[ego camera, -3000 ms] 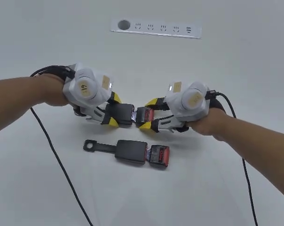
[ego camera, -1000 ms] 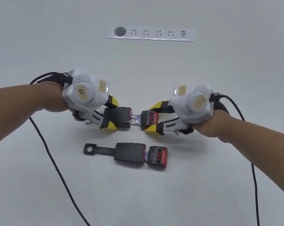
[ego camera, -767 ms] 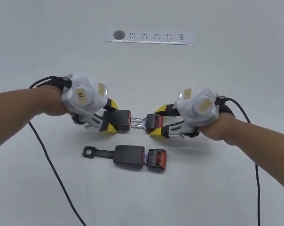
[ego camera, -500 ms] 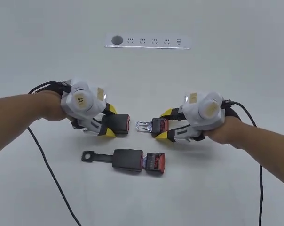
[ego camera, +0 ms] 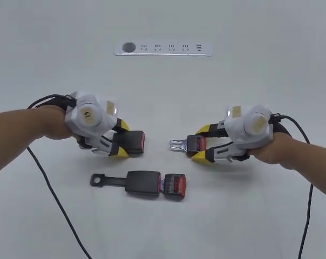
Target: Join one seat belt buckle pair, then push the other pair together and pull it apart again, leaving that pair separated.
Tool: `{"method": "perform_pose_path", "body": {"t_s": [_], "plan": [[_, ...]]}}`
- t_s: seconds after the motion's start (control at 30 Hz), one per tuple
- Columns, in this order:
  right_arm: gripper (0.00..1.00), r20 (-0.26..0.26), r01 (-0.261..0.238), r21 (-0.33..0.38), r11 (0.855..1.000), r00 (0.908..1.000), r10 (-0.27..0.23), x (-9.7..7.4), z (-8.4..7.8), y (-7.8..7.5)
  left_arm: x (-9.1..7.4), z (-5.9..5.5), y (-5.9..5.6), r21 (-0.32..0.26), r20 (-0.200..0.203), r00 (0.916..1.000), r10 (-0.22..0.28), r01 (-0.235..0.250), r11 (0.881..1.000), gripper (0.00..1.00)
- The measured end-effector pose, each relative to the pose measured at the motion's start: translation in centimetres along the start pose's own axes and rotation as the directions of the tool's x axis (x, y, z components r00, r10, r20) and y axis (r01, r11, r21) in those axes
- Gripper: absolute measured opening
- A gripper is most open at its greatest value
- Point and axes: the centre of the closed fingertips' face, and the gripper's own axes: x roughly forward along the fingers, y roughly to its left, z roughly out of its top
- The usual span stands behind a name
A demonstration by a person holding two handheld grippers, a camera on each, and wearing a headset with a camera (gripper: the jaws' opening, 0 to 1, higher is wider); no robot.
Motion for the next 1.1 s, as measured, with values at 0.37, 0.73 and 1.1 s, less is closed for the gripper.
{"method": "perform_pose_path", "body": {"t_s": [0.37, 0.73, 1.1], "plan": [[0.36, -0.02, 0.019, 0.022, 1.0, 0.9996, -0.019, -1.8, -1.6, -0.4, 0.0, 0.0, 0.0, -0.004, -0.007, 1.0, 0.0, 0.0, 1.0, 0.36], [0.36, -0.032, 0.026, 0.032, 0.999, 0.9992, -0.025, -3.1, -2.8, -0.4, 0.1, 0.0, 0.0, 0.0, -0.008, 1.0, -0.003, 0.003, 1.0, 0.35], [0.37, -0.049, 0.033, 0.028, 0.999, 0.9983, -0.031, -3.3, -2.8, -0.3, 0.1, 0.0, 0.1, -0.031, -0.027, 0.9995, 0.018, -0.019, 0.999, 0.36]]}}
